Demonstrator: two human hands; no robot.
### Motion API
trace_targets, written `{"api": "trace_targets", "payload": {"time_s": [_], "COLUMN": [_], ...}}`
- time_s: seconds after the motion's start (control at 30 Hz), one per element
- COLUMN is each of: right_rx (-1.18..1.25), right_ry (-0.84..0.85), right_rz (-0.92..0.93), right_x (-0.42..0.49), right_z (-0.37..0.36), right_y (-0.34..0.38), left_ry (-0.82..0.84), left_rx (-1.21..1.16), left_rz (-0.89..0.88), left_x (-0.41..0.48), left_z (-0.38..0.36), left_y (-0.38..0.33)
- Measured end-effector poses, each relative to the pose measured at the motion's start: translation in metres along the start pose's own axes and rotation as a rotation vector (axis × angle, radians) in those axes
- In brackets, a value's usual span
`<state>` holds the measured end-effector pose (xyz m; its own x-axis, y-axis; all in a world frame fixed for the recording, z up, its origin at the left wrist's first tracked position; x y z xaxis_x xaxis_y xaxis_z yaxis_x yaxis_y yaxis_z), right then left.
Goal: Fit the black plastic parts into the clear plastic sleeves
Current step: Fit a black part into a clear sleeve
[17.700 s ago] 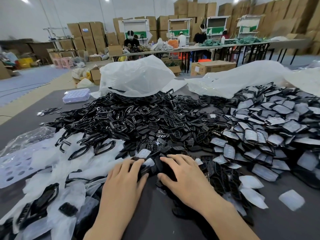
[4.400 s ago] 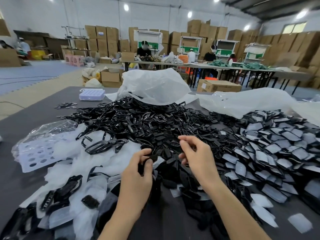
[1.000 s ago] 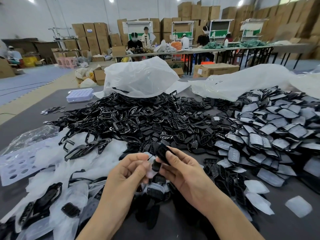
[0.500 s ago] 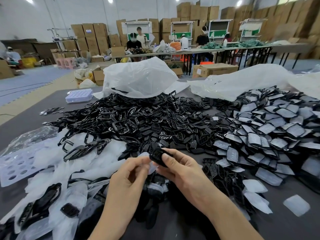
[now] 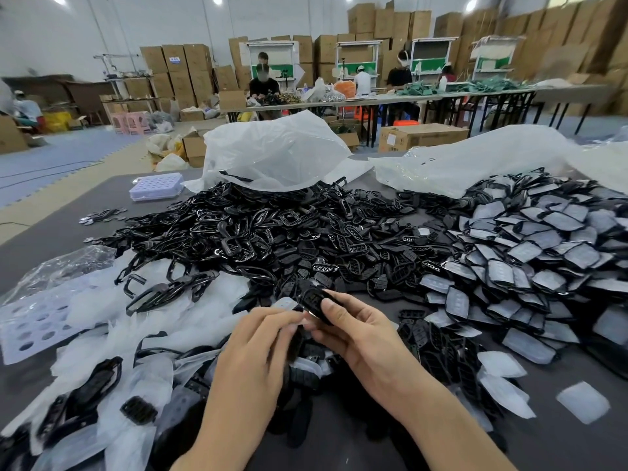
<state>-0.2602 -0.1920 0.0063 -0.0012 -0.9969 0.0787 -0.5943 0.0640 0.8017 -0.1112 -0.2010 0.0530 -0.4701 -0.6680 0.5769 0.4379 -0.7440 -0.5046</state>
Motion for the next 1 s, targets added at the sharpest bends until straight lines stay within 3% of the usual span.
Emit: {"api": "trace_targets", "payload": {"time_s": [0.2, 0.4, 0.57, 0.8, 1.0], "right_rx": [-0.328, -0.537, -0.537, -0.464, -0.336], "right_ry": [-0.180, -0.104, -0.052, 0.012, 0.078], "right_rz": [0.108, 0.065, 0.046, 0.057, 0.063], "right_x": [-0.006, -0.008, -0.011, -0.011, -0.010], "right_z": [0.016, 0.001, -0.010, -0.017, -0.023], "right_y": [0.017, 0.010, 0.009, 0.008, 0.008], "left_ry": [0.025, 0.035, -0.045, -0.043, 0.011], "left_rx": [-0.440, -0.497, -0.462, -0.593, -0.844], "left_rz": [0.296, 0.380, 0.369, 0.419, 0.453], "left_x": [-0.002, -0.004, -0.004, -0.005, -0.003], "left_z": [-0.002, -0.013, -0.010, -0.018, -0.024], "left_y": [0.019, 0.028, 0.030, 0.036, 0.039]}}
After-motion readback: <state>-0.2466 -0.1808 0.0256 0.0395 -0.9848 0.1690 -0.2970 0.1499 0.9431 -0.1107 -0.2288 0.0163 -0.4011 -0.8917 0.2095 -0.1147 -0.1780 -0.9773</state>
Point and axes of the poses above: each hand's wrist, its own x-axis towards the middle knuckle, its own z-axis out of the back of the hand, y = z × x, the point moved 8 cm from there along x, towards the middle knuckle, and after that the axes turned 11 degrees about y, right-handed, at the moved point
